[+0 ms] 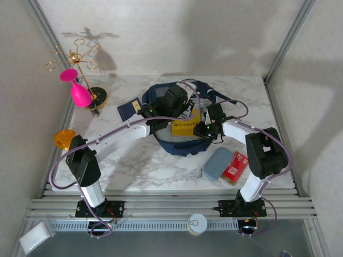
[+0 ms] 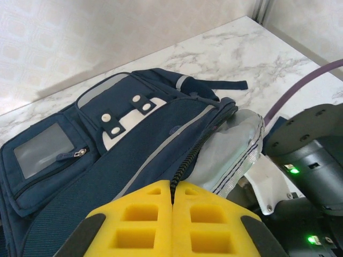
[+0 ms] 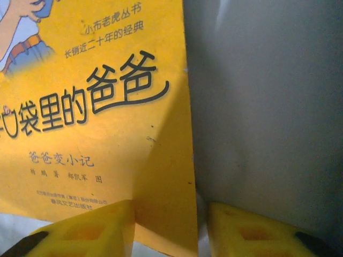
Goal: Pack books, pencil case, and school supplies into a backpack
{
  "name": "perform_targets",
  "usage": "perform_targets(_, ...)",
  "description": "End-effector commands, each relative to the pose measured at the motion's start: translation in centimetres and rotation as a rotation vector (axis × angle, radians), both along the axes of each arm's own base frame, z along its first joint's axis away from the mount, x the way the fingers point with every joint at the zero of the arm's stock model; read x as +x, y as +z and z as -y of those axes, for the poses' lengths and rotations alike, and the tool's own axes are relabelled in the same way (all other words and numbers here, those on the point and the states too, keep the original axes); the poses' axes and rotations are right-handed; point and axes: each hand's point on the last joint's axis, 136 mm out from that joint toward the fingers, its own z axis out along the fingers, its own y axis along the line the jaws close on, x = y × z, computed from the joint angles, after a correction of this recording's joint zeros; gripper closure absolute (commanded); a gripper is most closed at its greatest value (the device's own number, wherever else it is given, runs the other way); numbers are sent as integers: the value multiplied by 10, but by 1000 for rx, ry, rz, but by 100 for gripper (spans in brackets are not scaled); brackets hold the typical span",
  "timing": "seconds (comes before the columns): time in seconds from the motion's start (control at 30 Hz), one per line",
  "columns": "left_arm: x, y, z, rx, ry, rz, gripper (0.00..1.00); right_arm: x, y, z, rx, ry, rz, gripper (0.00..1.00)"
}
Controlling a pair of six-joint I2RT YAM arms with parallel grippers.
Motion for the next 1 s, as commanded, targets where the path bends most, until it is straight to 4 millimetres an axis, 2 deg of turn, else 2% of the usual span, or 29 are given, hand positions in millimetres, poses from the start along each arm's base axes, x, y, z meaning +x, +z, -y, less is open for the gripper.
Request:
perform_targets(0.0, -1, 44, 7, -132, -4, 72, 100, 34, 18, -6, -15, -4, 131, 68)
perform_targets(0.07, -4, 45, 11, -149, -18, 64, 100, 53, 40, -19, 25, 15, 235, 77)
perform_targets(0.2, -3, 46, 12, -190, -2, 61, 100, 81, 64, -37, 95, 28, 361, 86)
perform_targets(0.3, 3, 46, 5, -189, 55, 66, 100, 85, 61, -54, 161, 91, 337, 87)
perform_targets(0.33, 5, 48, 2, -188, 76, 71, 100, 85, 58, -53, 139, 97, 327, 86)
perform_targets(0.37, 6, 49, 0, -189, 89, 75, 100, 84, 56, -47, 106, 83, 324, 84)
perform_targets(0.47, 6, 48, -3, -184, 94, 78, 100, 69, 61, -25, 42, 49, 350, 69)
perform_targets(0.53, 5, 46, 0, -183, 80, 71, 100, 54, 61, -10, 3, 0, 341, 65)
perform_targets(0.6, 4, 43, 3, -185, 60, 66, 100, 42, 53, -9, 29, -3, 322, 66)
perform_targets(0.7, 4, 41, 4, -184, 59, 64, 100, 33, 35, -22, 96, 11, 270, 76)
perform_targets(0.77, 4, 39, 3, -182, 61, 57, 100, 37, 28, -35, 134, 26, 245, 80)
perform_targets(0.97, 4, 34, 2, -187, 76, 38, 100, 80, 39, -61, 203, 6, 317, 87)
